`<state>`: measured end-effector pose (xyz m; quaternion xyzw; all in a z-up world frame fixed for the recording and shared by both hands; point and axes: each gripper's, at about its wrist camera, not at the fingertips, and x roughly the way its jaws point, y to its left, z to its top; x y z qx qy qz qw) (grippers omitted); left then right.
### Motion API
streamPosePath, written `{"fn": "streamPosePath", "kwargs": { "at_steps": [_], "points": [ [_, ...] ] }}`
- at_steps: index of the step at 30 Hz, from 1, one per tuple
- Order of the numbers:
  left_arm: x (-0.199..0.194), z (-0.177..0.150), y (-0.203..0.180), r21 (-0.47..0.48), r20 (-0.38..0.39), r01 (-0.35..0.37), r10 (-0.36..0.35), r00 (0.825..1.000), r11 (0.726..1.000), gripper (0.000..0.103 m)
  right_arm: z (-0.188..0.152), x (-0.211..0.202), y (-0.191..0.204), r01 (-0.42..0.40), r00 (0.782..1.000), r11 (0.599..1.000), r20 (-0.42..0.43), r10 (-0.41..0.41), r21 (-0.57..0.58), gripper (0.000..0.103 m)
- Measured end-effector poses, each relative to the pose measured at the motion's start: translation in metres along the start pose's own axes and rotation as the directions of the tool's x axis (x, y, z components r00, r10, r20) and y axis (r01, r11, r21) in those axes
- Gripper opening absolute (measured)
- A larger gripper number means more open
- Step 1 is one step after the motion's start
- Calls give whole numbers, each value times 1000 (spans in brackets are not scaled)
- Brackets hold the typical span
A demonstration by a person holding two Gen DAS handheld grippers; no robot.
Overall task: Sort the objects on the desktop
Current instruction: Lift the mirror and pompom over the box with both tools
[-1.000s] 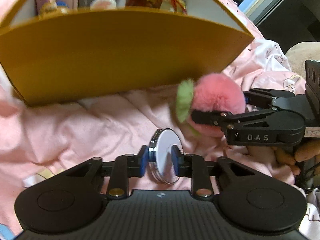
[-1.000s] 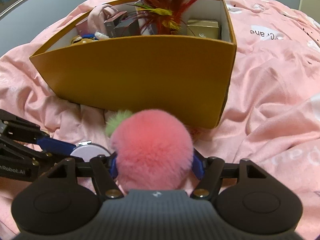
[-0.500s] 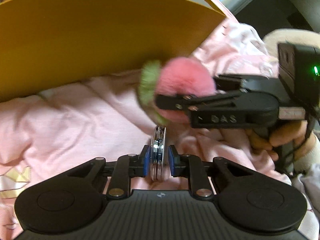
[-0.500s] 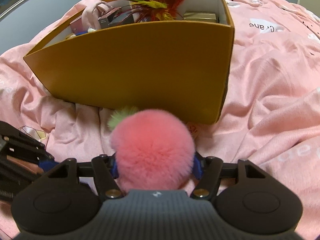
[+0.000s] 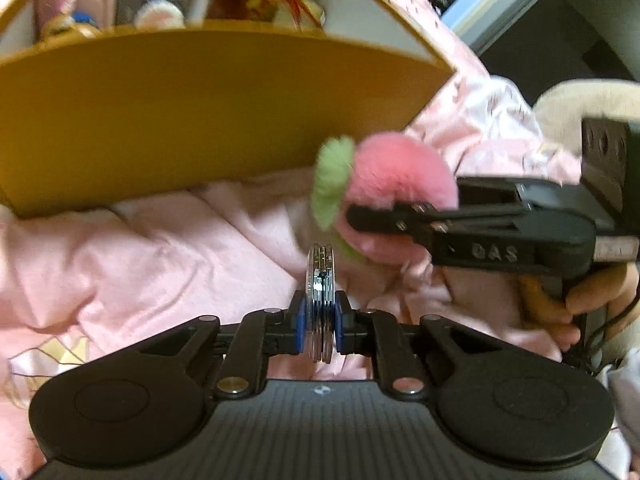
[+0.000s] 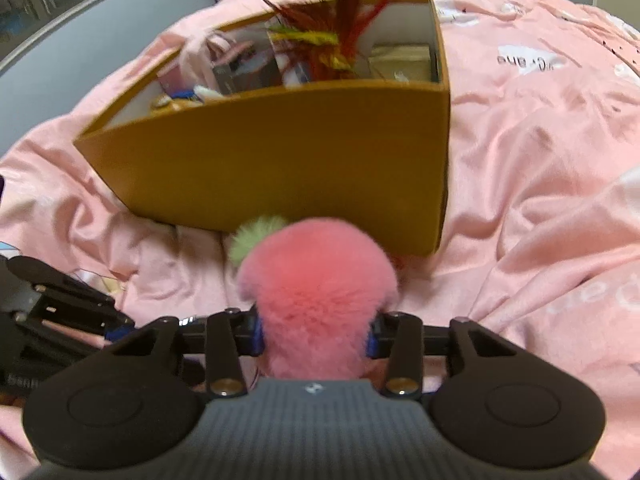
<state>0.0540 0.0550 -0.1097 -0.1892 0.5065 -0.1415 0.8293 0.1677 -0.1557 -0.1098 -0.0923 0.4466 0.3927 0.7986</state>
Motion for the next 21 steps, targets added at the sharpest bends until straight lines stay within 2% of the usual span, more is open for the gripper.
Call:
{"fn": "streamPosePath", "kwargs": {
  "at_steps": [6, 10, 14, 18, 21],
  "points": [
    [-41, 16, 6, -73, 101, 41, -33, 994, 996, 15, 9, -34, 11, -14, 998, 999, 68, 17, -51, 45],
    [-72, 33, 0, -91, 177, 65, -49, 983, 994, 15, 25, -67, 16, -40, 989, 996, 140, 51, -80, 45],
    [-98, 54, -5, -102, 248, 36, -10, 969, 994, 15, 43, -93, 24, -33, 976, 989, 209, 64, -147, 45],
    [-117, 79, -3, -106, 317, -8, 41, 947, 994, 15, 65, -107, 25, -16, 962, 982, 265, 66, -186, 45],
    [-123, 100, 3, -132, 358, -1, 49, 932, 991, 15, 82, -114, 23, 5, 949, 981, 311, 57, -194, 45]
  ]
}}
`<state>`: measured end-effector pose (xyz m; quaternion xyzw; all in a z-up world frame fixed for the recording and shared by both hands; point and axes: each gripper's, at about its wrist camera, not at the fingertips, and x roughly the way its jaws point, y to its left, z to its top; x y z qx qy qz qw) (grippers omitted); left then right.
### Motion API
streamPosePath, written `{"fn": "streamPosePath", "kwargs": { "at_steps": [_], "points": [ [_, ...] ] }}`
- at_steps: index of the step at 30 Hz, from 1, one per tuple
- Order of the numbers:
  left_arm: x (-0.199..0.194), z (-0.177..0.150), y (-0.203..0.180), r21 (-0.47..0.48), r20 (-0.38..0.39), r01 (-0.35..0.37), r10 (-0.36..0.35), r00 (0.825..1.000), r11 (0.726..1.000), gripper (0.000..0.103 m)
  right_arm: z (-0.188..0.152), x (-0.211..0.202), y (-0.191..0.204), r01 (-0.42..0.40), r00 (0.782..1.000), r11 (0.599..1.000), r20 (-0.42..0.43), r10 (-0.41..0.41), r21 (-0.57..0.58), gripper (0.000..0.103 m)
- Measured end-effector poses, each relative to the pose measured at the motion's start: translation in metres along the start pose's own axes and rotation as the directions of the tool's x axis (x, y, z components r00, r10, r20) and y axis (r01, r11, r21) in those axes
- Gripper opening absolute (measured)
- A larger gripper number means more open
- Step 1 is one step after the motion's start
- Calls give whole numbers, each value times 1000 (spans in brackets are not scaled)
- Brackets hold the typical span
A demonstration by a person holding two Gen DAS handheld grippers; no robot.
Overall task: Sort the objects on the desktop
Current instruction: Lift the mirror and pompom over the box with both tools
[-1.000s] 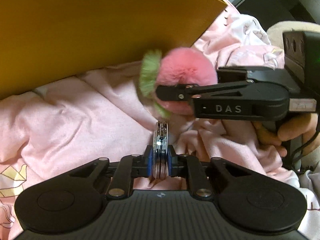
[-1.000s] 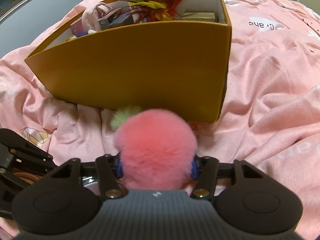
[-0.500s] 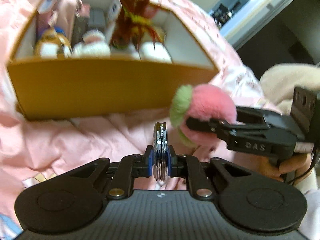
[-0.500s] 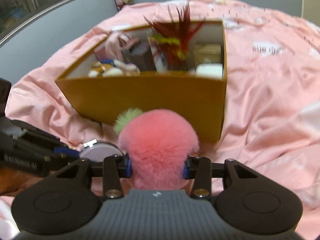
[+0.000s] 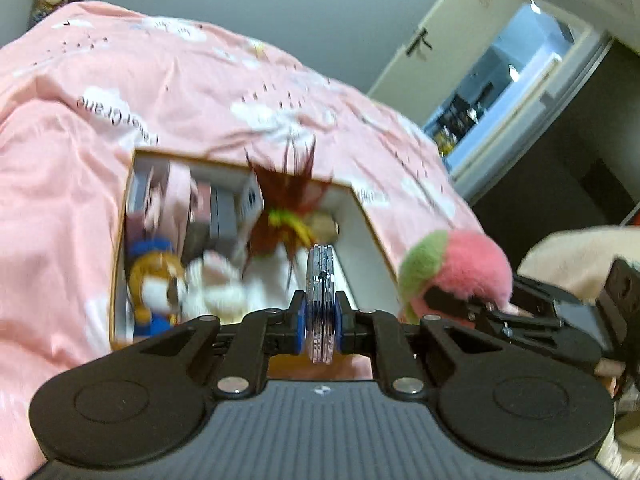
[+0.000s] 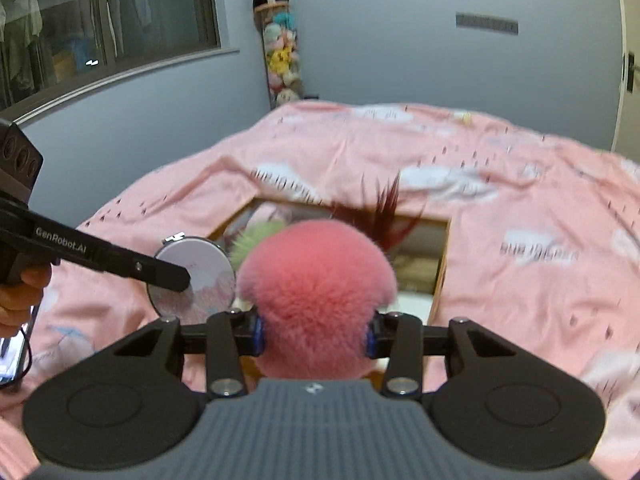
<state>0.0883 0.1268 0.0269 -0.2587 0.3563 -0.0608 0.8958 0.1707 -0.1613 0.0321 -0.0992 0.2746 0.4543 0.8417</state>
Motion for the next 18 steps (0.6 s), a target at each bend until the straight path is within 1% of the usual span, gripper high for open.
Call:
{"fn": "streamPosePath", "kwargs": {
  "at_steps": [2, 5, 7, 9, 11, 13, 15, 18],
  "points": [
    [0, 9, 2, -16, 19, 6, -5, 1000, 1000, 15, 11, 1, -2, 23, 999, 1000, 31, -22, -13, 45],
    [12, 23, 2, -27, 36, 15, -14, 999, 1000, 15, 27, 3, -10, 24, 997, 1000, 77, -24, 9, 45],
    [28, 29, 5, -41, 20, 21, -20, 1000, 999, 15, 34, 6, -16, 21, 995, 999, 97, -24, 32, 45],
    [49, 30, 8, -55, -18, 3, -4, 1000, 998, 15, 38, 16, -22, 29, 995, 998, 98, -34, 60, 45],
    [68, 28, 14, -71, -58, -7, 3, 998, 997, 15, 38, 30, -27, 41, 996, 995, 80, -48, 89, 45],
    [88, 23, 20, -88, -102, -29, 20, 995, 996, 15, 33, 44, -33, 38, 998, 993, 50, -44, 114, 45],
    [109, 19, 26, -88, -138, -53, 41, 990, 995, 15, 28, 56, -35, 47, 999, 991, 16, -49, 123, 45],
    [131, 14, 34, -102, -185, -71, 51, 981, 992, 15, 18, 75, -39, 58, 998, 989, -37, -54, 135, 45]
  ]
}}
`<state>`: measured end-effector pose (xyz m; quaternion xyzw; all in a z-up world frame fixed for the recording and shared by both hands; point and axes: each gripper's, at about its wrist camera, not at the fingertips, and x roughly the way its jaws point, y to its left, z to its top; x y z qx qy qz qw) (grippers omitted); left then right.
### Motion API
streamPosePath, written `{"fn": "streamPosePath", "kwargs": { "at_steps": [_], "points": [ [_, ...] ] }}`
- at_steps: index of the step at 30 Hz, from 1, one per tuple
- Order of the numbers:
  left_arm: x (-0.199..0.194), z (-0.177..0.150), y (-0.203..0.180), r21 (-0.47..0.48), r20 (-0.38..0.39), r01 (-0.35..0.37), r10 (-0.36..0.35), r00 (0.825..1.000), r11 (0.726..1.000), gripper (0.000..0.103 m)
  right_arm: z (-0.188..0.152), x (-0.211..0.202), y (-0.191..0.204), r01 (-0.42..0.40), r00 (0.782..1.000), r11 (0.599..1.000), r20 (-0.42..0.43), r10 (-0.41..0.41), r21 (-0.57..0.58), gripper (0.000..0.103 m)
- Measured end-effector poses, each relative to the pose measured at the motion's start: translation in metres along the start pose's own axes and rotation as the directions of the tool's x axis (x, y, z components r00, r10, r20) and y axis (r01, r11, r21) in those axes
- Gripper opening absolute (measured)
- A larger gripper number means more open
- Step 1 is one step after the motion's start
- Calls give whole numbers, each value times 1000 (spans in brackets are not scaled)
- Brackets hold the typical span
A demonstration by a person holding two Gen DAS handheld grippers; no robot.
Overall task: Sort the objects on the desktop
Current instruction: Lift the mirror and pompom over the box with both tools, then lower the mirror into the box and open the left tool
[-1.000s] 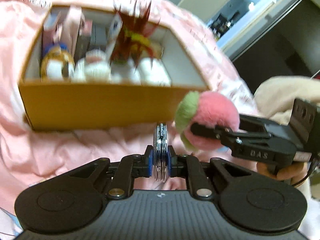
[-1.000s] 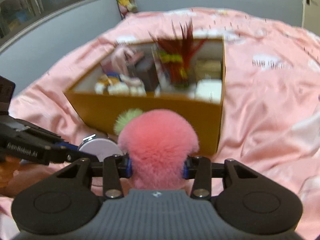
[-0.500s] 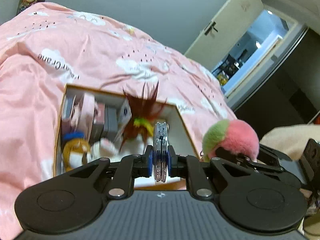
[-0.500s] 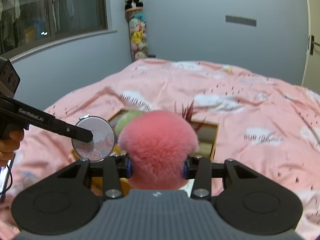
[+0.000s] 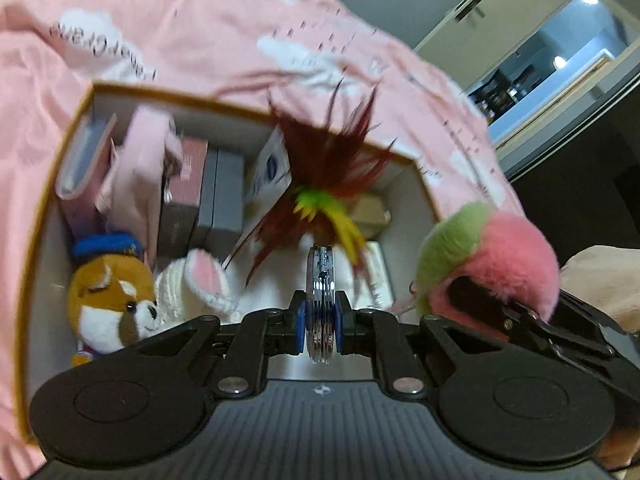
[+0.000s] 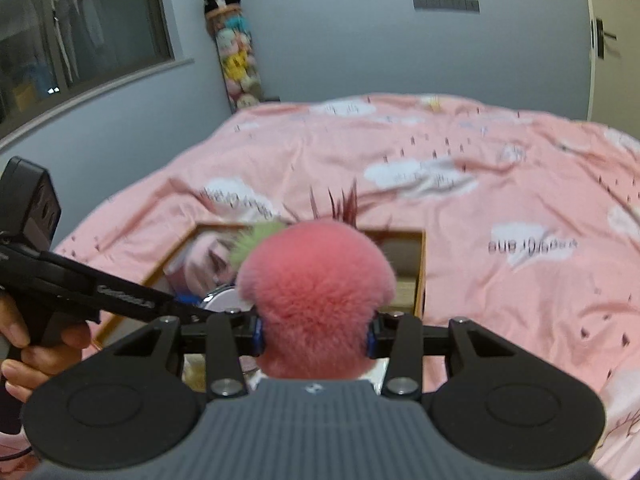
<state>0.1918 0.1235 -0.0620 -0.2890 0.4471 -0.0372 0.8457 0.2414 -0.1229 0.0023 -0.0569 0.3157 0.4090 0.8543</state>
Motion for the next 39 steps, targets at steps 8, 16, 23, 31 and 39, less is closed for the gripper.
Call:
{"fn": "streamPosePath", "kwargs": {
  "at_steps": [8, 16, 23, 31, 39],
  "points": [
    [38, 4, 11, -8, -64, -55, 54, 997, 998, 15, -15, 28, -8, 26, 998, 1000, -64, -26, -4, 45],
    [52, 5, -3, 101, -110, -133, 144, 984, 986, 15, -16, 39, -12, 32, 996, 999, -83, -33, -13, 45],
    [49, 2, -11, 190, -97, -203, 224, 970, 961, 21, -17, 41, -12, 41, 995, 999, -87, -43, -20, 45],
    [47, 3, -15, 225, -104, -284, 312, 944, 932, 30, -19, 39, -12, 49, 995, 998, -89, -51, -29, 45],
    [56, 7, -22, 230, -122, -312, 346, 930, 922, 33, -19, 39, -10, 49, 994, 998, -92, -53, -42, 45]
  ]
}}
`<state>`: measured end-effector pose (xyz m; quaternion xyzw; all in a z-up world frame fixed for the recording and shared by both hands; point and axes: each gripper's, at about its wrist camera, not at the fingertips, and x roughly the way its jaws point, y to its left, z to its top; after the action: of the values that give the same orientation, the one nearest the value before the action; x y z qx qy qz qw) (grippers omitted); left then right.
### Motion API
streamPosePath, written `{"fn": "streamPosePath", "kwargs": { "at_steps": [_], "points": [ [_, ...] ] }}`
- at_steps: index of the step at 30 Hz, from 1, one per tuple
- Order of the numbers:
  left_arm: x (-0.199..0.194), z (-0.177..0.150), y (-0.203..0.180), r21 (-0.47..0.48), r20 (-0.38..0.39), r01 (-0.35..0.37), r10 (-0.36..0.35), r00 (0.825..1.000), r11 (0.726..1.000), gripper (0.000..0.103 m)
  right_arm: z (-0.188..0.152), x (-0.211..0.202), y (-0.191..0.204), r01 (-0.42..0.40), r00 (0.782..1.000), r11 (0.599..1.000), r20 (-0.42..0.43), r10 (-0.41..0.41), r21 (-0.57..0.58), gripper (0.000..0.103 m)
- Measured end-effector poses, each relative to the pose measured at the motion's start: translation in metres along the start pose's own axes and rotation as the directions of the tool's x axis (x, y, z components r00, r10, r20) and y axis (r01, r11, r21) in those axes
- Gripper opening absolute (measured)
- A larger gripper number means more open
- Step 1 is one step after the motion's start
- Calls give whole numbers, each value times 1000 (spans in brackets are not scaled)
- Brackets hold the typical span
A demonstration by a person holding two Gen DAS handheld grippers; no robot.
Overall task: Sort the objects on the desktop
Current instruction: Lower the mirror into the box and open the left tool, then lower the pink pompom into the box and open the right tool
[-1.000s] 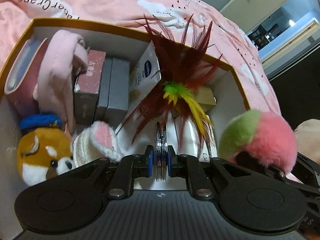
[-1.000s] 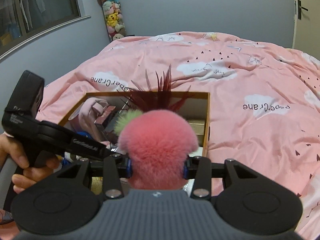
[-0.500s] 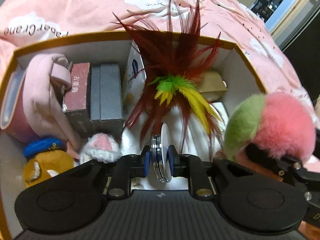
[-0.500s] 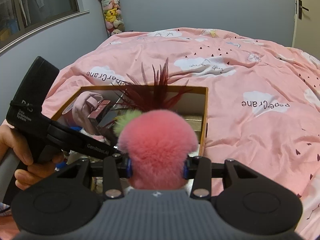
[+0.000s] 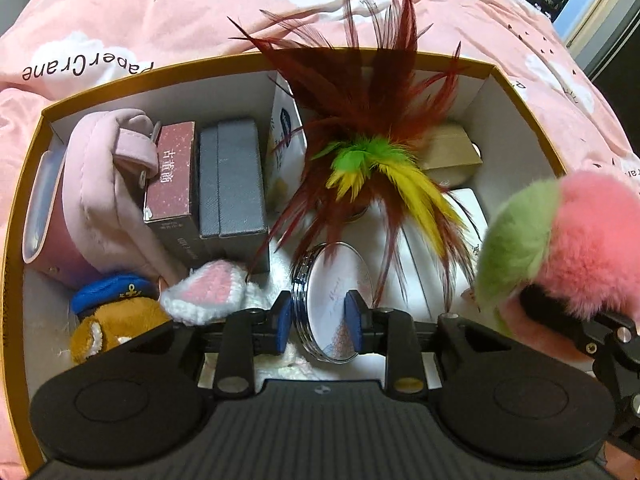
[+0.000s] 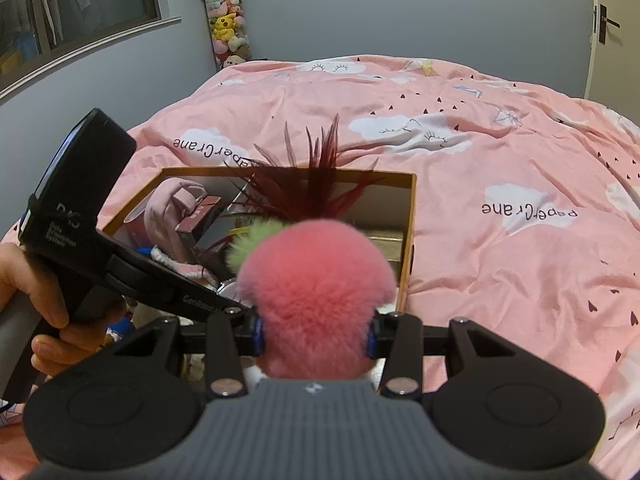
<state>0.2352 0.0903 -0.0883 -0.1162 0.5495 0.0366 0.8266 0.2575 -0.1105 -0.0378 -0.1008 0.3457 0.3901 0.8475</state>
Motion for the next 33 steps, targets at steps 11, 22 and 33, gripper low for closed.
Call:
{"fn": "streamPosePath", "kwargs": {
  "at_steps": [11, 22, 33],
  "points": [
    [0, -1, -20, 67, 12, -53, 52, 999, 996, 37, 1, -3, -2, 12, 1000, 1000, 2, -12, 0, 45],
    [-4, -5, -39, 162, 42, -98, 93, 995, 982, 43, -2, -2, -1, 19, 1000, 1000, 2, -19, -5, 45],
    [-38, -14, -34, 114, 134, 12, -28, 991, 993, 48, -4, -6, -3, 17, 1000, 1000, 6, -17, -1, 45]
  ]
}}
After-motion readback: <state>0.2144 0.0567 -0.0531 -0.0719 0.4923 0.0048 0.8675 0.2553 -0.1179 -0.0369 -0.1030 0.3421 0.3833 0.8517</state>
